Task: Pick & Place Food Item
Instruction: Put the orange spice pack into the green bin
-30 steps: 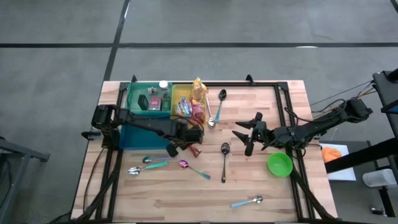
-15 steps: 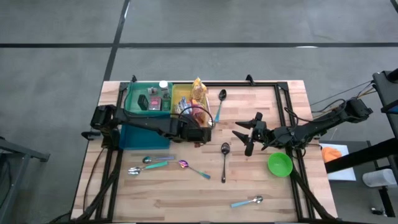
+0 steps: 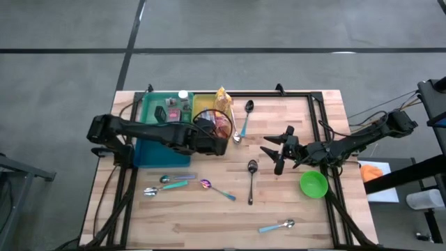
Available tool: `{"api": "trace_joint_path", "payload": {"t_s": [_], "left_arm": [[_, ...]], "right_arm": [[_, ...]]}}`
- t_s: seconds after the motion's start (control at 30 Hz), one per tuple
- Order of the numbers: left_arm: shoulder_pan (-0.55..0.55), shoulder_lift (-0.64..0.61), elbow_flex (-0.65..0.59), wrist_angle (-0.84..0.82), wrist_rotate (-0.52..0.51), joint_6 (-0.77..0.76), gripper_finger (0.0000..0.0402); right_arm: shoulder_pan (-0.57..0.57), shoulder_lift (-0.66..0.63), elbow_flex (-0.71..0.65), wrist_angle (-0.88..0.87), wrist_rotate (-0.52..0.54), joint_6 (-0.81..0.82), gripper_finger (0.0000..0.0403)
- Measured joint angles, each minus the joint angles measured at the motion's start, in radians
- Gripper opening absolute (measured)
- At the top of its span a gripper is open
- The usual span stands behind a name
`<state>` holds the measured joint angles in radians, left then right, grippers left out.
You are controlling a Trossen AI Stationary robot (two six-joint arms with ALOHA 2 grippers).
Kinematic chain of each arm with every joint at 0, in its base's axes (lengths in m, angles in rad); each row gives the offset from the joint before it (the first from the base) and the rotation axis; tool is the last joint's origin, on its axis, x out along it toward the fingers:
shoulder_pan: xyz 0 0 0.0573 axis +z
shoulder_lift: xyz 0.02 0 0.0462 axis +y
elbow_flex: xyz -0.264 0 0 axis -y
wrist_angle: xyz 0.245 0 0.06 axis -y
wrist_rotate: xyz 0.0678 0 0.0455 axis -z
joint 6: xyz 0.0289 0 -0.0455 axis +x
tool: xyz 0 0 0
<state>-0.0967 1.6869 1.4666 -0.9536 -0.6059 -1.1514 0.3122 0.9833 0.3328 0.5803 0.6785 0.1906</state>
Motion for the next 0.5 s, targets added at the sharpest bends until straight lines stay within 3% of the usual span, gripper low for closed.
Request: {"api": "trace_joint_path", "payload": {"t_s": [0.27, 0.37, 0.5], "left_arm": [[0.0, -0.064, 0.0, -0.153, -0.198, 0.044, 0.0009], [0.0, -0.066, 0.0, -0.235, -0.255, -0.019, 0.0009], [0.0, -0.063, -0.029, -0.313, -0.405, -0.138, 0.0009]], "right_arm": [[0.0, 0.0, 0.0, 0.0, 0.0, 0.0, 0.0206], [0.0, 0.0, 0.0, 0.0, 0.0, 0.0, 0.0206], [0.0, 0.0, 0.0, 0.0, 0.0, 0.0, 0.0206]]}}
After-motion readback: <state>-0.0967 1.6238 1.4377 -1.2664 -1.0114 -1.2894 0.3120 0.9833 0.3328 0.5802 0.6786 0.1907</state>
